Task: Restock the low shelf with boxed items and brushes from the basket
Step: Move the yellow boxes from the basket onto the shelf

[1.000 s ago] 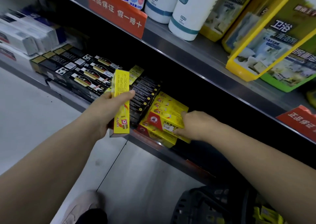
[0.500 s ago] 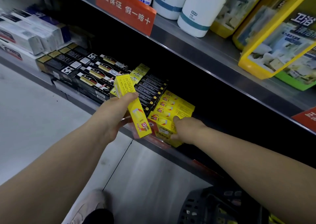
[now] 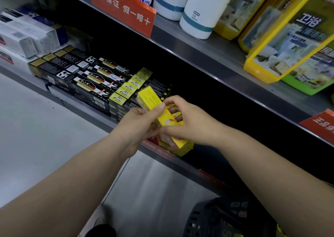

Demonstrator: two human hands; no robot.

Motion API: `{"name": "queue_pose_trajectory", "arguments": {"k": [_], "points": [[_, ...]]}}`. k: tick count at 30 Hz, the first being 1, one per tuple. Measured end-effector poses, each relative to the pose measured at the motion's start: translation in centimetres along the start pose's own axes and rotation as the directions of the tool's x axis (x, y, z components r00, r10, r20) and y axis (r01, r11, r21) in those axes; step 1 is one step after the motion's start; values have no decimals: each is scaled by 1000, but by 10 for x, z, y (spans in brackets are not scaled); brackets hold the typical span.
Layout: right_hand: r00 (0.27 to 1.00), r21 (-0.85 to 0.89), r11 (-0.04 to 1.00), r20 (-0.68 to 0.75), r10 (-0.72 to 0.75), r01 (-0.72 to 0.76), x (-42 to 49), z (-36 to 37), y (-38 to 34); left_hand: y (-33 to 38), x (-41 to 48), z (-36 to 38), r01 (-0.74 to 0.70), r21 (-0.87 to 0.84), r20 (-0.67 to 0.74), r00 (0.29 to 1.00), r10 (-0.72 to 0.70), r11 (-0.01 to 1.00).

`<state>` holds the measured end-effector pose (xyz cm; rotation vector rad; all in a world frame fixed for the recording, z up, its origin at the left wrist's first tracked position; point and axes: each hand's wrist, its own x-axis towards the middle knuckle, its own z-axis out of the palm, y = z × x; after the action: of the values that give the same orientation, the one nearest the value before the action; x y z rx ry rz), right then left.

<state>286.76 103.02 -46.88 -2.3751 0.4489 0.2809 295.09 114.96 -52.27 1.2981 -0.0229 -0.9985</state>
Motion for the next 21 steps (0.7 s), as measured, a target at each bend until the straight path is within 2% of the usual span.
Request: {"name": "queue_pose_trajectory", "arguments": {"k": [1, 4, 5, 7, 9, 13, 15, 17, 19, 21], "points": [[1000, -38, 999, -20, -4, 4, -1, -1, 2, -1, 0, 3, 5, 3, 10, 1000, -5, 1000], [999, 184, 982, 36, 31, -37, -5, -12, 10, -4, -1, 5, 27, 115, 73, 997, -35, 993], [999, 187, 982, 50, 1, -10, -6, -17, 12, -3, -2, 6, 27, 167, 100, 994, -44, 986], [991, -50, 994, 100, -94, 100, -5, -29, 15, -3, -1, 6, 14, 281, 139, 989, -56, 960], [982, -324, 932, 143, -122, 163, -2, -36, 16, -3, -1, 8, -9, 373, 157, 986, -54, 928], [966, -514, 819, 97, -242, 256, -1, -40, 23, 8, -6, 2, -50, 504, 199, 978, -59, 862], [987, -511, 847, 17, -161, 148, -7, -46, 36, 17, 0, -12, -55, 518, 121, 993, -10, 853], [995, -451, 891, -100, 2, -47, -15, -51, 56, 21, 7, -26, -13, 498, 14, 1000, 7, 867], [965, -446, 860, -189, 182, -249, -15, -50, 73, 11, 11, -27, 36, 634, 29, 997, -70, 773], [932, -487, 795, -221, 288, -361, -5, -43, 86, -12, 11, -17, 57, 753, 89, 978, -187, 656]]}}
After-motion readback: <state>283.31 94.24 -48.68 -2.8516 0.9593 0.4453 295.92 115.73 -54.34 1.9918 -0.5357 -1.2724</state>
